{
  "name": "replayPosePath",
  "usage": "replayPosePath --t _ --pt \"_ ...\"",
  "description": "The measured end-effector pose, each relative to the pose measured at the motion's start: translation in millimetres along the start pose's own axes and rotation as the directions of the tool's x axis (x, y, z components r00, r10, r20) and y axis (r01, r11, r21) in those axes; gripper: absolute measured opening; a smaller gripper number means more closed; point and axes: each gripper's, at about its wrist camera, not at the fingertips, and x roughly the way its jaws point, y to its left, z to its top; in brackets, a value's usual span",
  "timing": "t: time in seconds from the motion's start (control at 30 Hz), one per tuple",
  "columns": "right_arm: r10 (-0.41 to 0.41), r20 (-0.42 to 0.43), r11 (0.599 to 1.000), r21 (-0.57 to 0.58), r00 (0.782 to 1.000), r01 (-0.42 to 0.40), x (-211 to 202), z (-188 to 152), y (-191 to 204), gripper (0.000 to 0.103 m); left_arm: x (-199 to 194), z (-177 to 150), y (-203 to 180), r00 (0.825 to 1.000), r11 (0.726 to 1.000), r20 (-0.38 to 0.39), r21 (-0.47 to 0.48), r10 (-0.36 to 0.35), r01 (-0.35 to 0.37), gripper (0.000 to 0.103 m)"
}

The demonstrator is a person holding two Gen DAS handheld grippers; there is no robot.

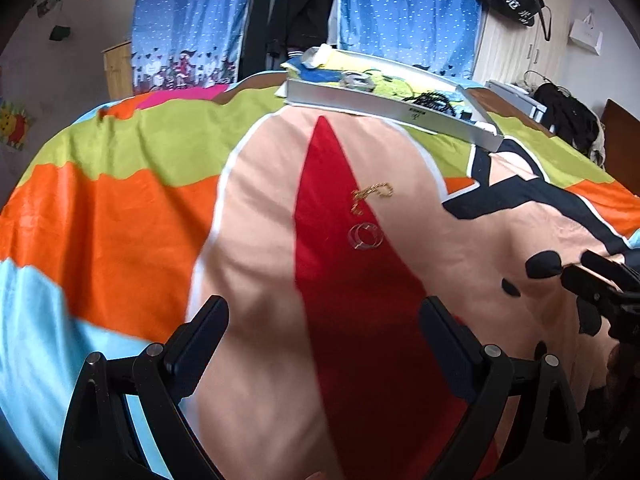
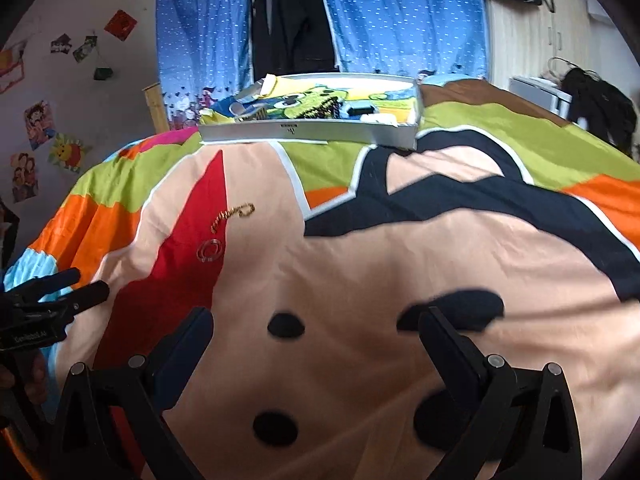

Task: Organize jewelry
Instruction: 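Move the right gripper to the gold chain while the left approaches the silver hoop, then grasp the gold chain with the right gripper while the left grasps the silver hoop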

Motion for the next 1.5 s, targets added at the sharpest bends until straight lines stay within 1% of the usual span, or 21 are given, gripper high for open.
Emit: replayPosePath --t 0.1,0.27,0.37,0.4,0.43,0.47,0.5,0.57,0.6,0.63,0.67,0.7,0.77,0.8,0.83,0.93,1.0,1.13,1.2,1.3,1.5 --pt "0.042 0.001 0.999 -0.01 0.999 -0.042 14.8 16.0 -8.3 0.103 13.5 9.4 -3.6 1.0 1.0 -0.005 0.007 -0.021 0.021 0.093" --pt "0.107 -0.025 0.993 -0.048 0.994 -0.108 52.3 41.9 -12.2 0.103 50.0 24.1 -6.1 0.998 0.999 -0.054 0.016 -0.045 0.046 0.093" --pt "0.13 -0.036 0.988 -0.075 0.991 -0.132 74.0 50.0 -11.1 0.102 69.5 32.1 -5.2 0.994 0.997 -0.075 0.002 -0.075 0.076 0.092" --pt "0.144 -0.044 0.986 -0.079 0.989 -0.147 82.2 52.0 -10.7 0.096 75.7 35.1 -4.5 0.992 0.995 -0.077 -0.004 -0.098 0.098 0.088" --pt "0.154 -0.055 0.984 -0.084 0.987 -0.158 89.7 53.3 -10.3 0.09 82.5 38.3 -4.3 0.99 0.993 -0.082 -0.005 -0.114 0.114 0.08" --pt "0.162 -0.066 0.982 -0.091 0.985 -0.167 96.8 54.1 -9.4 0.087 86.7 39.9 -4.9 0.988 0.992 -0.089 -0.007 -0.123 0.123 0.075" --pt "0.165 -0.074 0.98 -0.098 0.984 -0.172 101.5 54.8 -7.5 0.083 95.8 43.0 -4.3 0.984 0.99 -0.105 -0.014 -0.142 0.141 0.066" --pt "0.177 -0.092 0.975 -0.118 0.98 -0.187 113.6 55.9 -3.7 0.078 107.2 45.3 -3.9 0.978 0.986 -0.128 -0.033 -0.166 0.163 0.05" --pt "0.182 -0.098 0.974 -0.123 0.979 -0.193 116.7 56.3 -3.3 0.076 115.9 46.1 -2.2 0.972 0.983 -0.15 -0.05 -0.183 0.178 0.046" --pt "0.189 -0.111 0.97 -0.131 0.976 -0.202 122.7 56.8 -1.6 0.075 120.5 46.1 -2.2 0.969 0.982 -0.162 -0.056 -0.188 0.181 0.039" --pt "0.193 -0.119 0.969 -0.136 0.974 -0.209 126.2 57.4 -1.0 0.074 126.6 46.2 -0.7 0.967 0.983 -0.177 -0.062 -0.184 0.175 0.035" --pt "0.2 -0.129 0.966 -0.142 0.971 -0.218 131.0 58.1 0.1 0.071 132.3 46.3 1.5 0.967 0.984 -0.189 -0.068 -0.173 0.162 0.033" --pt "0.206 -0.143 0.962 -0.15 0.968 -0.227 136.4 59.2 1.1 0.066 139.1 47.5 5.6 0.967 0.986 -0.197 -0.075 -0.159 0.147 0.024" --pt "0.209 -0.151 0.96 -0.155 0.966 -0.232 140.6 60.4 2.3 0.061 140.9 48.3 6.6 0.968 0.988 -0.201 -0.073 -0.15 0.138 0.021" --pt "0.212 -0.156 0.959 -0.158 0.965 -0.237 143.5 61.2 3.8 0.058 143.4 49.0 7.6 0.97 0.99 -0.207 -0.067 -0.131 0.12 0.016" --pt "0.218 -0.176 0.952 -0.178 0.96 -0.249 156.4 65.0 10.5 0.056 145.6 48.4 10.8 0.976 0.995 -0.202 -0.059 -0.087 0.076 0.004" --pt "0.222 -0.178 0.948 -0.191 0.959 -0.255 163.2 68.3 16.7 0.056 145.4 46.6 14.6 0.979 0.996 -0.191 -0.068 -0.076 0.064 0.004" --pt "0.222 -0.188 0.936 -0.236 0.957 -0.263 174.2 71.6 33.1 0.05 142.7 44.0 19.3 0.982 0.996 -0.177 -0.072 -0.063 0.05 0.003" --pt "0.22 -0.195 0.928 -0.261 0.956 -0.267 181.6 73.7 42.6 0.047 141.6 43.4 26.2 0.983 0.994 -0.169 -0.099 -0.07 0.054 0.003" --pt "0.212 -0.204 0.918 -0.295 0.956 -0.267 190.0 76.5 51.0 0.046 137.8 41.6 36.7 0.986 0.989 -0.152 -0.14 -0.07 0.048 0.003" --pt "0.189 -0.203 0.906 -0.342 0.961 -0.25 202.9 84.5 62.4 0.043 129.0 41.0 49.8 0.988 0.983 -0.136 -0.179 -0.069 0.044 0.003"
